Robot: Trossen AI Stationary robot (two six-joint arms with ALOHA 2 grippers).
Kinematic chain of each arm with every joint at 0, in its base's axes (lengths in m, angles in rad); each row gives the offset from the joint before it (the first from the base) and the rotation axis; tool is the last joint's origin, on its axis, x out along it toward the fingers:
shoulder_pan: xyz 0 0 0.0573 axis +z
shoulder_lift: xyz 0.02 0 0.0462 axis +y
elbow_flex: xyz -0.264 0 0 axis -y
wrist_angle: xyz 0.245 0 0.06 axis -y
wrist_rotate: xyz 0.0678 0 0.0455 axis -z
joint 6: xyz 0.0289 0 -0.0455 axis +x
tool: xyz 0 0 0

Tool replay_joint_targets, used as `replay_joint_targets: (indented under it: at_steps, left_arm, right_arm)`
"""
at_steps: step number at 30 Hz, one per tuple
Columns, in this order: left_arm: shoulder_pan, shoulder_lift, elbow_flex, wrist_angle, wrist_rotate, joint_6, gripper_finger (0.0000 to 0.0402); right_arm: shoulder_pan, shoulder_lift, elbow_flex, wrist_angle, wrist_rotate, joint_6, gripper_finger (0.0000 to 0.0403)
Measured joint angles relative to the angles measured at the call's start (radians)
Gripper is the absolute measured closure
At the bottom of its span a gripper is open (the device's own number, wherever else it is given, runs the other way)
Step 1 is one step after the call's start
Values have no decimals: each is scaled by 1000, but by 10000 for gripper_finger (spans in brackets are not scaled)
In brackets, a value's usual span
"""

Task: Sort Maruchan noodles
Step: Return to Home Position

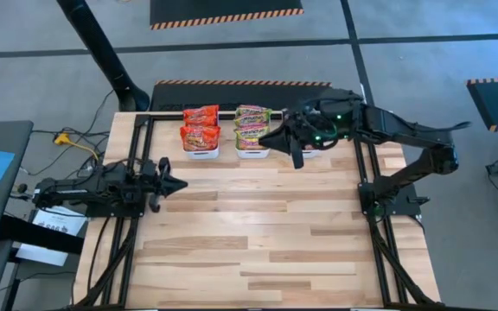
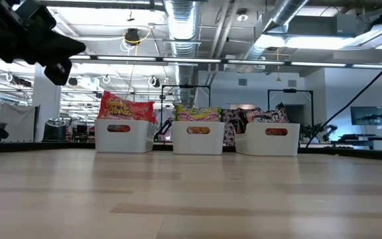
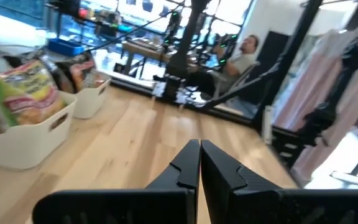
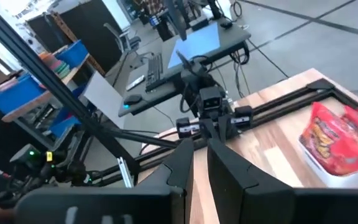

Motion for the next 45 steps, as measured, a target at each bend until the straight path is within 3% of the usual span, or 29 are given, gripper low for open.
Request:
replay_joint_targets:
  at_steps: [6,12,20,23,36,45]
  left_arm:
    - [0,-3,-1,-39,-79,75,401]
    - [0,-2,-1,-109,-111,41,402]
    - [0,-2,-1,-164,-135,-57,402]
    - [0,-2,-1,-164,-145,-85,402]
    - [0,-2,0,-167,-161,-181,401]
    - [0,-2,0,-168,-162,-79,401]
  right_arm:
    - [-19,-65,0,-13,1,-32,331]
    - [-21,-194,0,-116,7,-145,331]
    - [-8,-404,-3,-392,240,-299,331]
    - [8,-470,-37,-426,280,-322,331]
    - [45,-825,-602,-234,320,-236,331]
    - [50,-1016,-958,-39,313,-199,331]
